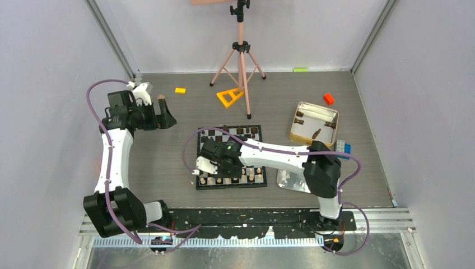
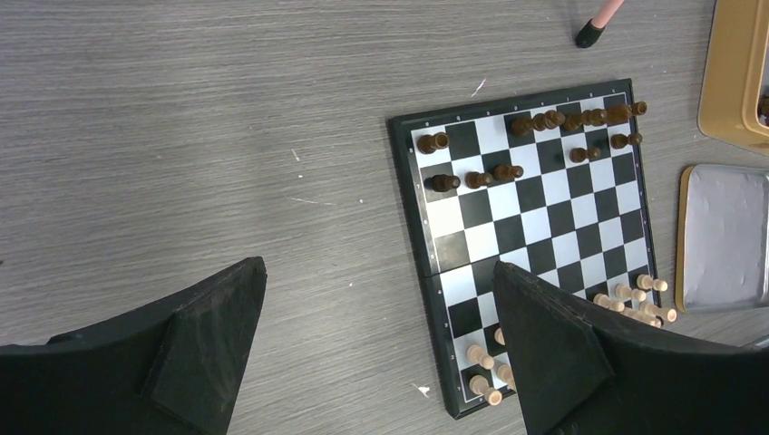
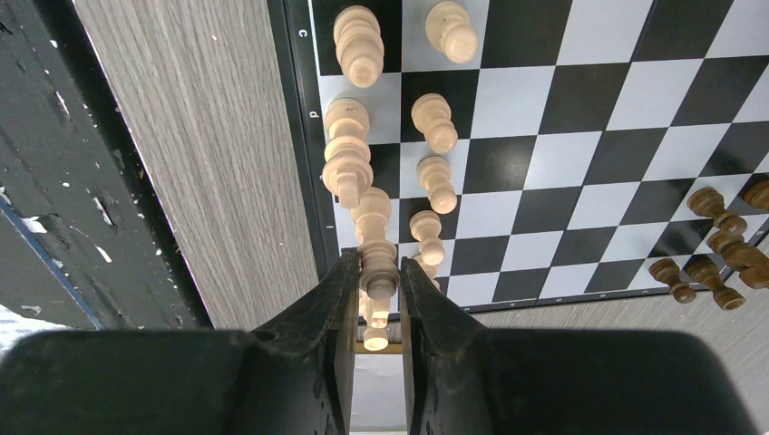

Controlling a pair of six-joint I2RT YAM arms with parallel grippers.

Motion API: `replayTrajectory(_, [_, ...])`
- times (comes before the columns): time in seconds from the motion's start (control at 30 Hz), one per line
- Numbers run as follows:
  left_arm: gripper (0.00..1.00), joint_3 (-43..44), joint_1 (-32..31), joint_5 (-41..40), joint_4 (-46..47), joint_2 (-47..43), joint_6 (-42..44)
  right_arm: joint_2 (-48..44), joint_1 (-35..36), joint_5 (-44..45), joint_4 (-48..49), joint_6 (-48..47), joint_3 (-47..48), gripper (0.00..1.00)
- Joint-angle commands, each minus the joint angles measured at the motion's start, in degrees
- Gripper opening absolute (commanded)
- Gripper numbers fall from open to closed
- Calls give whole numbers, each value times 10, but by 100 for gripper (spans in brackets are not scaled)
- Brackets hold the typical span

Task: Set up the chess pieces on the board
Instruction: Place the chess piece on the chessboard.

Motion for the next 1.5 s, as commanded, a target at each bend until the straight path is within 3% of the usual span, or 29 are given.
replayTrajectory(0.0, [100, 14, 8, 18, 7, -10, -1, 6, 7, 14, 13, 6, 1, 2])
replayTrajectory(1.23, [100, 5, 16, 36, 15, -7, -1, 30, 14, 8, 9, 2, 8, 2])
replayTrajectory(1.47, [100, 4, 17, 39, 16, -5, -1, 35, 15, 7, 7, 2, 8, 10])
